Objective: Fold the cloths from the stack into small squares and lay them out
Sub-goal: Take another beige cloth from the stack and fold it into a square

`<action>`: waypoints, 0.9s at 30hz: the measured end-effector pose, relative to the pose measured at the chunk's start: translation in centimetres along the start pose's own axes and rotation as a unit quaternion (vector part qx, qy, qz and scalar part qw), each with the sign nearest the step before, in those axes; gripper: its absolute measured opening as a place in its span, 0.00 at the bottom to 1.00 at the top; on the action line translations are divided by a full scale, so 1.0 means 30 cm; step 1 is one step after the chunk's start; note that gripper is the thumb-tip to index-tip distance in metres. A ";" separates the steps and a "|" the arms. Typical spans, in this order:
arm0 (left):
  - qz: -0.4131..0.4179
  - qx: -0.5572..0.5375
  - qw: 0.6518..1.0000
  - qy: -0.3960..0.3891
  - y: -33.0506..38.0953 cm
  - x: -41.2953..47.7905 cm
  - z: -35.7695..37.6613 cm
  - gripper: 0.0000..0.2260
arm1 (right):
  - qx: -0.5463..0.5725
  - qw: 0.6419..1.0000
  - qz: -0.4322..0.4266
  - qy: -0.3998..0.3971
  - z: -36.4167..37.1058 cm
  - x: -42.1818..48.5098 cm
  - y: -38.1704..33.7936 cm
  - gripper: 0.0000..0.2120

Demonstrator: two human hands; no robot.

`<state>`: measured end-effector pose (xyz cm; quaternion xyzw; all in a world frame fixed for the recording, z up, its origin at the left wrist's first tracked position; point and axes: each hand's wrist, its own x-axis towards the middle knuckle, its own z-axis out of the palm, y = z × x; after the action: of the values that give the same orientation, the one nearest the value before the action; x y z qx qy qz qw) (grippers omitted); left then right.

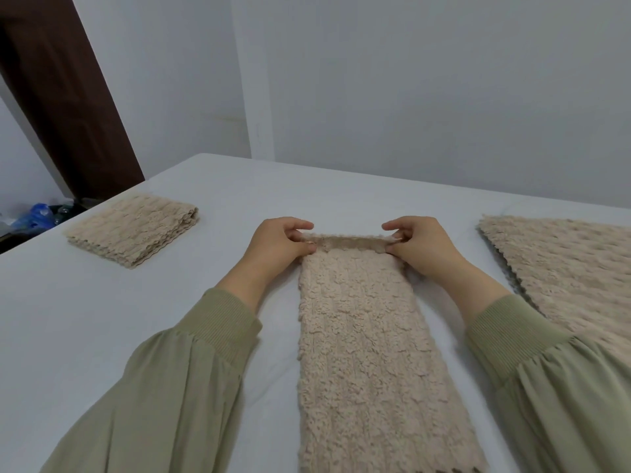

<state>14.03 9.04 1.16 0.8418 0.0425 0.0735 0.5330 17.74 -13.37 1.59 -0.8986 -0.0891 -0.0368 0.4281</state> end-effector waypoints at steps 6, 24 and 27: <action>0.046 0.049 0.996 0.064 0.001 -0.042 0.030 0.04 | -0.161 0.983 -0.042 0.079 0.049 -0.062 -0.006 0.11; 0.101 0.031 0.987 0.124 0.052 -0.344 0.013 0.07 | 0.029 0.987 -0.077 0.139 0.004 -0.382 -0.055 0.11; 0.072 0.073 0.991 0.085 0.053 -0.400 0.005 0.09 | 0.029 0.989 -0.078 0.126 -0.006 -0.438 -0.060 0.12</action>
<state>2.21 6.42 1.60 0.8702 0.0320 0.1799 0.4576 4.49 -14.08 1.20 -0.8642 -0.1054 -0.1802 0.4577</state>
